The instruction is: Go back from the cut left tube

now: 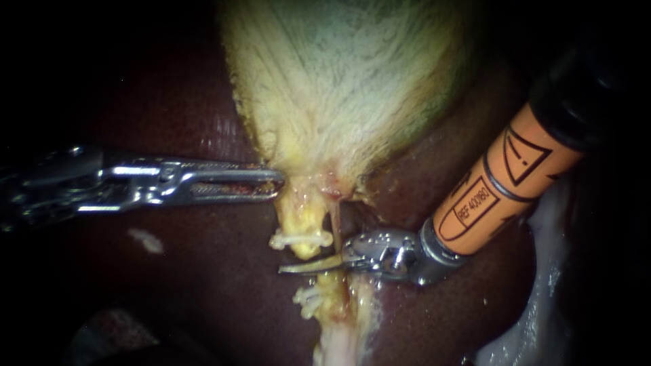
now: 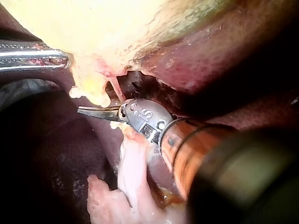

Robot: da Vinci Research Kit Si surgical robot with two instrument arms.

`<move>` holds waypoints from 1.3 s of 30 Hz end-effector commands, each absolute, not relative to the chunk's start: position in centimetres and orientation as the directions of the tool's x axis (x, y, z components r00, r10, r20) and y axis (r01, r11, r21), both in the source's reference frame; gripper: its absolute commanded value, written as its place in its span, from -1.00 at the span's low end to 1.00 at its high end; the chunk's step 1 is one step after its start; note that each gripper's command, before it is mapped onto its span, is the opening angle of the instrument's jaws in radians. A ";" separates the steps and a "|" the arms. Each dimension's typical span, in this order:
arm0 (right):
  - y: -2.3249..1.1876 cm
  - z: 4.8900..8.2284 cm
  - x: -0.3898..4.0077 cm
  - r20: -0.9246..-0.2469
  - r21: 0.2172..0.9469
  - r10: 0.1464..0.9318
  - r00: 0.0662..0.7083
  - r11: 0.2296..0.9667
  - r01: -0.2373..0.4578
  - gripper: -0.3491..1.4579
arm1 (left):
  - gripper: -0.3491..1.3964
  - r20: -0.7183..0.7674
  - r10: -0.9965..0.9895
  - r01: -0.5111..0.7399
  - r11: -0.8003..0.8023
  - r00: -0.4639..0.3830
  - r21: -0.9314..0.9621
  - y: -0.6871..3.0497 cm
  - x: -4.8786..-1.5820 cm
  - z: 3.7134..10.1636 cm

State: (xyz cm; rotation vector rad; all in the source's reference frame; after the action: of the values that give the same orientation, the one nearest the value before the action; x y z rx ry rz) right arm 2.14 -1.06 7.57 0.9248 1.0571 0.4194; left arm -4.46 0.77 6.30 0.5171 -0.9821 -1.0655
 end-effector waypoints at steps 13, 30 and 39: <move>-1.07 7.55 2.18 -0.557 0.809 0.695 0.455 0.577 0.110 -0.39 | -1.00 0.413 -0.900 0.484 0.427 0.142 0.764 0.77 -4.46 6.30; -1.09 7.49 2.19 -0.567 0.801 0.690 0.450 0.589 0.106 0.17 | -1.00 0.413 -0.900 0.484 0.427 0.142 0.764 0.77 -4.45 6.30; -1.20 7.22 2.04 -0.685 0.698 0.594 0.422 0.700 0.148 0.62 | -1.00 0.413 -0.900 0.486 0.427 0.141 0.763 0.78 -4.43 6.31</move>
State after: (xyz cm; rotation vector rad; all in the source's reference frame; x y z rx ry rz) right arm 2.01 -1.21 7.19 0.7552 1.1316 0.3095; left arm -4.43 0.79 6.31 0.5163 -0.9817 -1.0653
